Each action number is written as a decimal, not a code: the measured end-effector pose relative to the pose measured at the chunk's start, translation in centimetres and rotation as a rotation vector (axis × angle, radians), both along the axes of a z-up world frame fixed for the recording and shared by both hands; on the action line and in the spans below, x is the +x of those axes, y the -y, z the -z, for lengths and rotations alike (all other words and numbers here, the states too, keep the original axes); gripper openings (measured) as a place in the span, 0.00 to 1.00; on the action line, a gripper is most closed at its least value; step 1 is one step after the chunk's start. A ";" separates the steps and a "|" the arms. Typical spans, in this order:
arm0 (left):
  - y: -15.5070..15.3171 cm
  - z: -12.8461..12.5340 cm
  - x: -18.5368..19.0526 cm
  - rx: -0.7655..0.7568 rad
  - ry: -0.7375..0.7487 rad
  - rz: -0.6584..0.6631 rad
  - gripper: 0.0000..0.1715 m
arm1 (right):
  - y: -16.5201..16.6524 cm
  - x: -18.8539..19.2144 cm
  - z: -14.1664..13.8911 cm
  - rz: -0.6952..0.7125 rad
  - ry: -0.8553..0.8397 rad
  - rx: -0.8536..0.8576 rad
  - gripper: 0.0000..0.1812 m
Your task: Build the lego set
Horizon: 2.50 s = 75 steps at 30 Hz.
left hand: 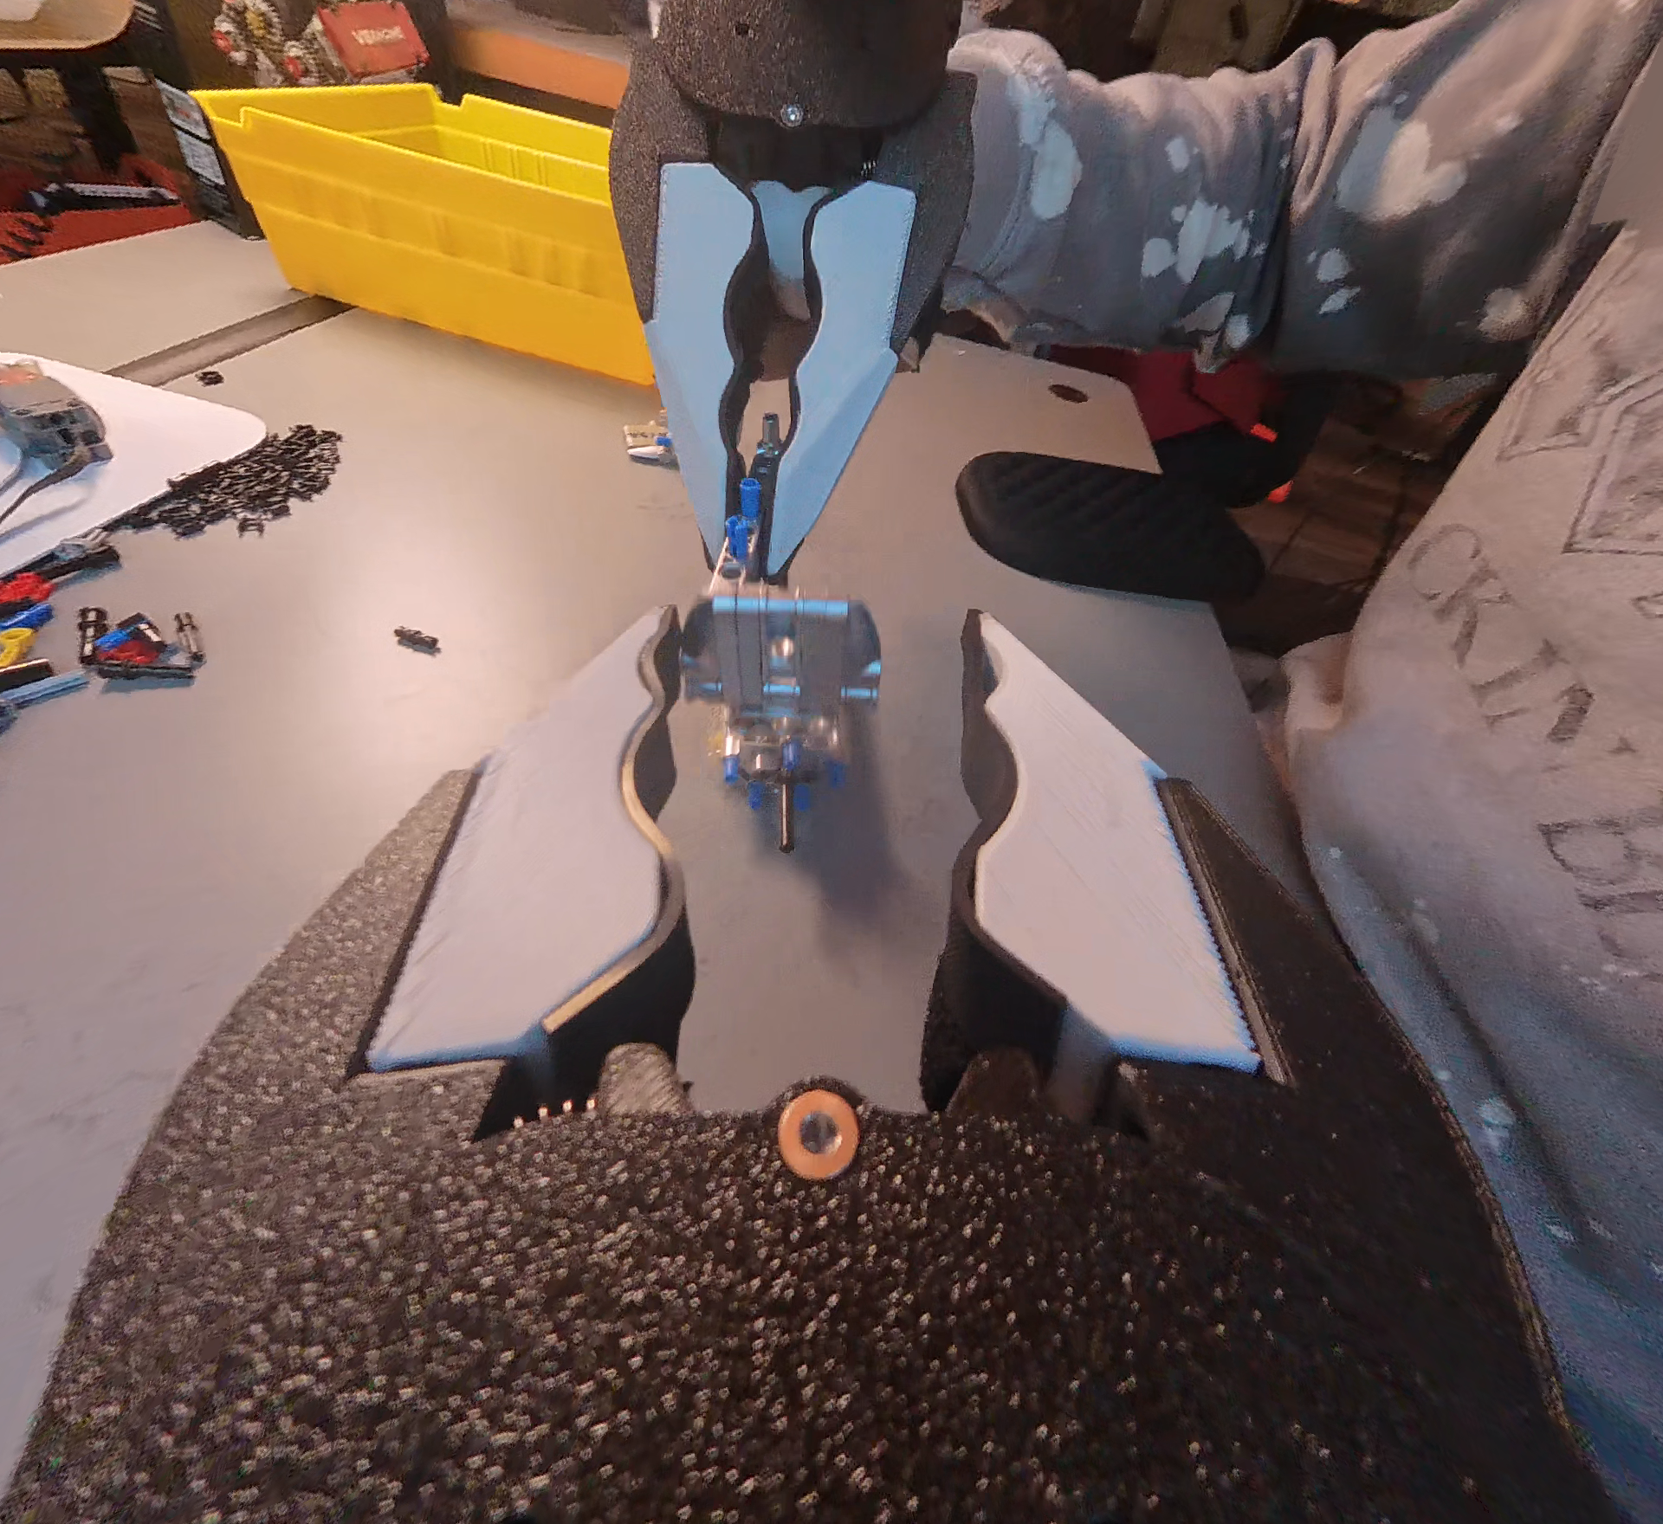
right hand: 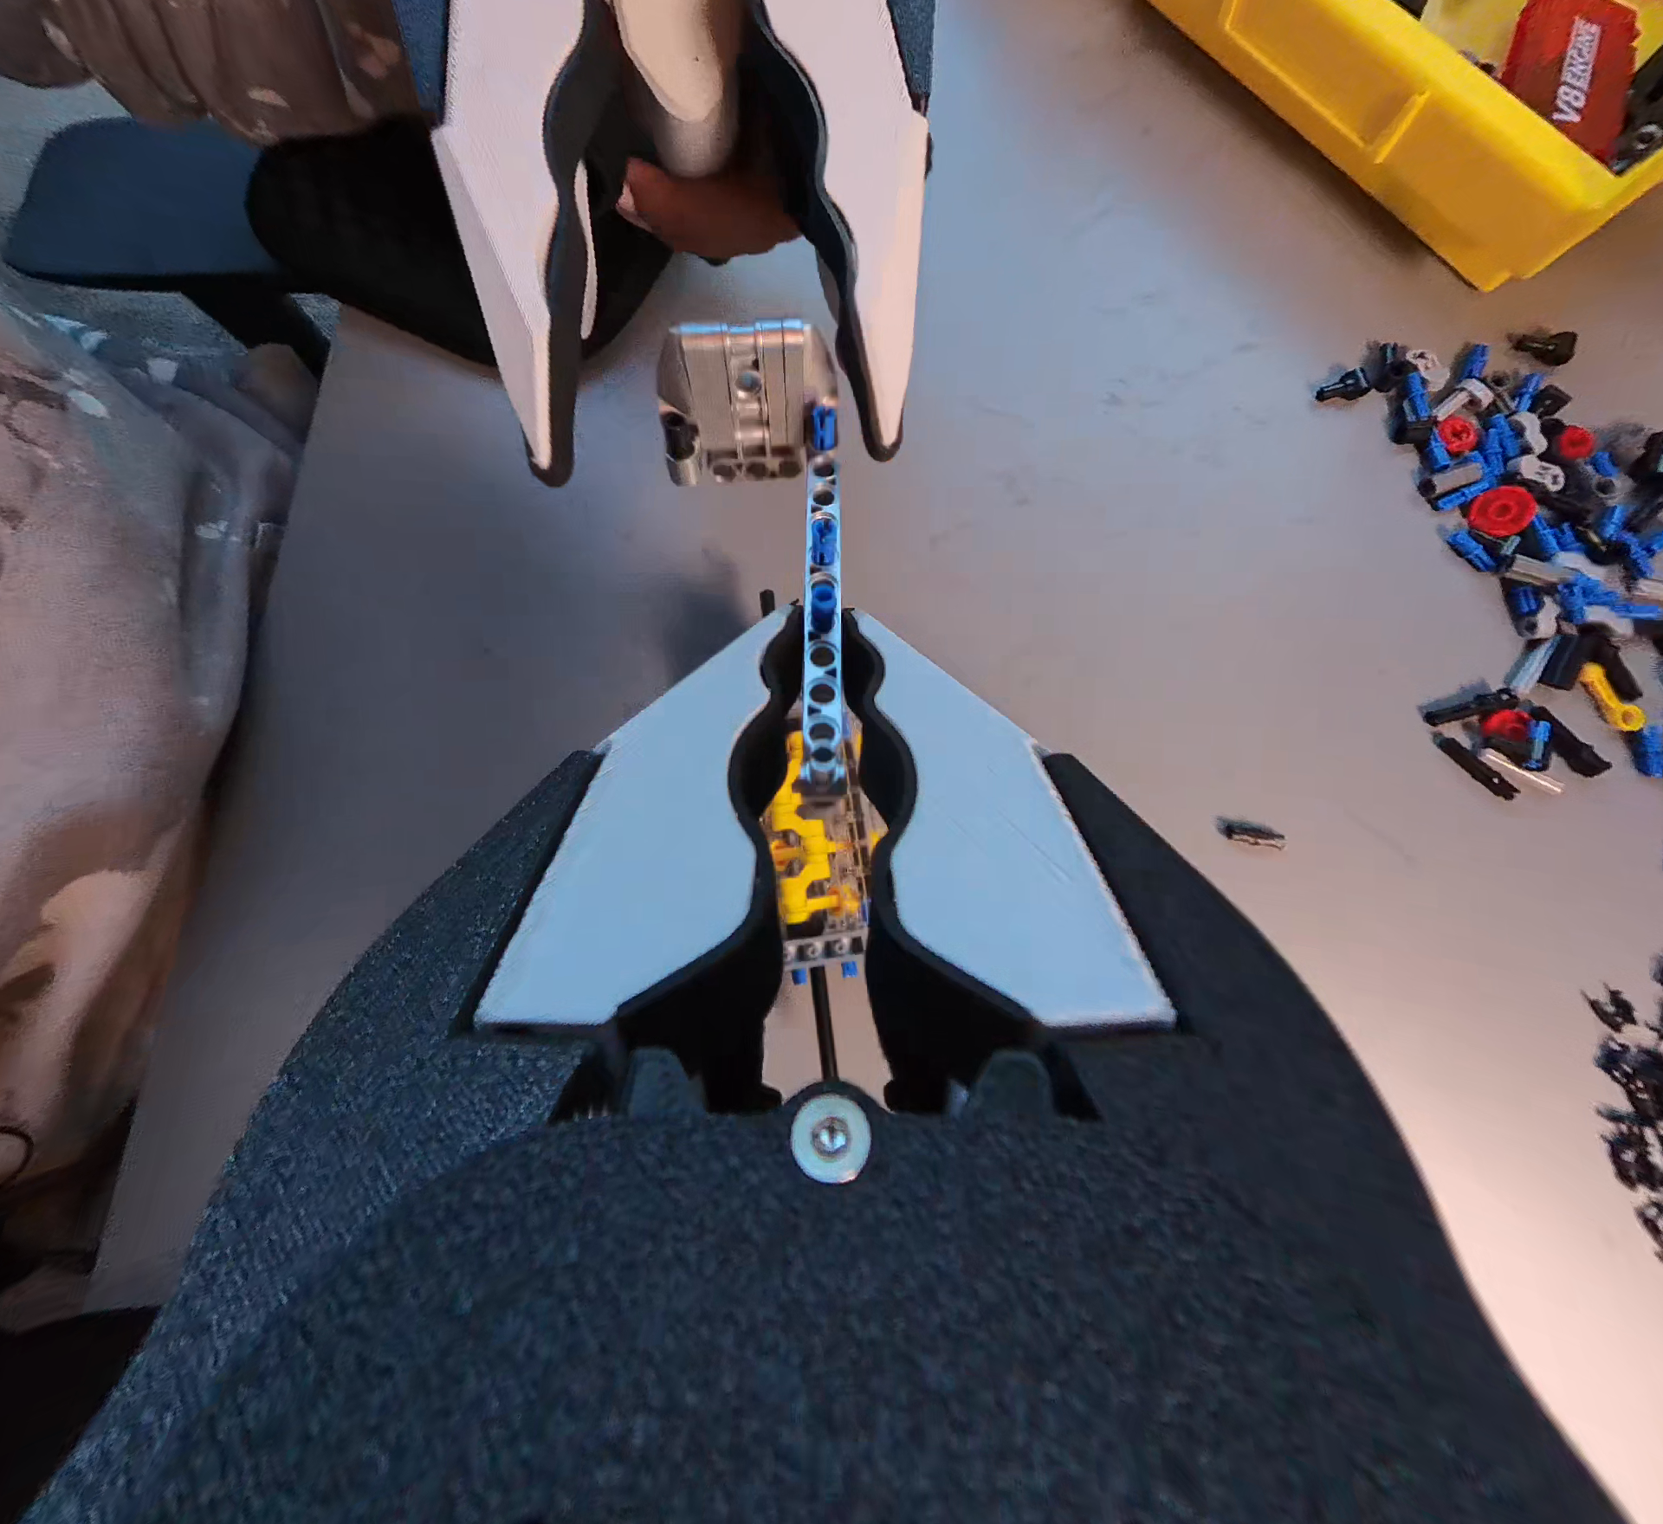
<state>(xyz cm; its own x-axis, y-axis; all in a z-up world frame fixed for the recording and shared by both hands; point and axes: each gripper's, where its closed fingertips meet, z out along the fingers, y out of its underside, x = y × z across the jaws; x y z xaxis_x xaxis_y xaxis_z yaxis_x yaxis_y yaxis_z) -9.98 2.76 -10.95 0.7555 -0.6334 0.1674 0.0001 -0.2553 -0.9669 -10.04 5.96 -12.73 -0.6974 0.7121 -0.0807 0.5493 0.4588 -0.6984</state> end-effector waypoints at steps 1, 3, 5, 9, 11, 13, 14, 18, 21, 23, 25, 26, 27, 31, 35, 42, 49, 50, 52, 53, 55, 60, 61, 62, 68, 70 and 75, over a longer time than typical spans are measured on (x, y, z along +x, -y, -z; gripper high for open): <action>-0.2 0.3 -0.2 -0.005 -0.030 -0.023 0.36 | 0.4 -0.2 0.1 -0.014 0.001 -0.005 0.04; -0.6 1.4 -0.7 -0.023 -0.117 -0.061 0.30 | 0.9 -0.6 0.4 -0.043 -0.010 0.005 0.04; -0.3 2.4 -0.8 -0.046 -0.187 -0.042 0.21 | 0.9 -0.9 0.7 -0.062 -0.025 0.021 0.04; -0.5 4.0 -1.7 -0.095 -0.250 -0.069 0.27 | 0.2 -1.5 1.6 -0.069 -0.039 0.018 0.04; -0.5 4.2 -1.5 -0.121 -0.186 -0.053 0.33 | 0.3 -2.0 1.4 -0.065 -0.060 -0.020 0.04; -0.7 4.1 -1.6 -0.132 -0.114 -0.056 0.38 | 0.6 -2.6 0.4 -0.058 -0.109 -0.086 0.04; -0.8 4.0 -1.7 -0.129 -0.085 -0.064 0.41 | 0.6 -2.9 -0.2 -0.048 -0.130 -0.123 0.04; -1.5 3.4 -2.4 -0.087 -0.043 -0.120 0.42 | 0.6 -4.2 -3.0 -0.004 -0.240 -0.311 0.04; -1.9 2.4 -2.6 -0.037 -0.035 -0.137 0.28 | 0.3 -4.5 -3.8 0.014 -0.287 -0.388 0.04; -1.9 1.9 -2.6 -0.024 -0.019 -0.130 0.27 | 0.0 -4.4 -3.8 0.021 -0.298 -0.412 0.04; -1.7 1.5 -2.4 -0.017 -0.016 -0.107 0.26 | -0.1 -4.0 -3.7 0.011 -0.299 -0.435 0.04; -1.7 1.5 -2.2 -0.017 -0.022 -0.095 0.26 | -0.2 -3.7 -3.4 0.005 -0.292 -0.437 0.04; -1.6 1.5 -2.2 -0.017 -0.034 -0.084 0.26 | -0.2 -3.5 -3.0 0.000 -0.282 -0.435 0.04; -1.2 2.1 -2.0 -0.061 -0.115 -0.032 0.25 | -0.3 -2.5 -0.8 -0.002 -0.231 -0.387 0.04; -1.1 2.3 -1.9 -0.092 -0.210 0.009 0.25 | -0.7 -1.9 0.4 0.022 -0.233 -0.281 0.06; -1.6 1.7 -2.7 -0.111 -0.314 0.008 0.25 | -2.3 -0.5 0.4 0.089 -0.243 -0.147 0.25; -1.6 1.7 -2.9 -0.117 -0.337 -0.004 0.25 | -2.9 0.6 0.1 0.137 -0.259 -0.117 0.25; -1.6 1.8 -2.9 -0.120 -0.341 -0.002 0.25 | -2.9 0.7 0.2 0.139 -0.256 -0.112 0.24; -1.4 2.2 -2.9 -0.131 -0.358 0.000 0.25 | -3.0 0.9 0.7 0.132 -0.235 -0.087 0.23; -1.3 2.7 -3.0 -0.140 -0.369 0.000 0.25 | -2.7 1.2 1.0 0.113 -0.211 -0.082 0.23; -1.0 3.6 -3.1 -0.168 -0.374 0.002 0.25 | -2.1 2.4 2.0 0.054 -0.133 -0.068 0.25; 0.0 5.5 -2.1 -0.224 -0.293 -0.034 0.26 | -3.0 4.4 6.0 -0.029 -0.005 0.175 0.41; 0.1 5.8 -1.8 -0.230 -0.275 -0.055 0.25 | -3.1 4.7 6.8 -0.042 0.017 0.201 0.42; 0.0 6.3 -1.6 -0.236 -0.271 -0.076 0.25 | -3.1 4.9 7.5 -0.054 0.037 0.211 0.43; -0.8 7.4 -1.3 -0.246 -0.271 -0.105 0.25 | -2.8 4.7 8.9 -0.097 0.059 0.221 0.30; -0.8 7.4 -1.1 -0.248 -0.262 -0.089 0.26 | -2.5 4.8 8.8 -0.108 0.048 0.208 0.30; -0.5 5.7 -0.6 -0.167 -0.187 -0.049 0.25 | -1.3 4.7 6.4 -0.039 -0.027 0.044 0.30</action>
<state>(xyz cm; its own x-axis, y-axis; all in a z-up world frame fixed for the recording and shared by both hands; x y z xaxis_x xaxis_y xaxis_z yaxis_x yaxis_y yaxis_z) -10.58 3.31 -16.67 0.8123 -0.5706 0.1211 -0.1582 -0.4153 -0.8958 -5.38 7.23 -19.12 -0.7260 0.6870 -0.0309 0.5118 0.5097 -0.6916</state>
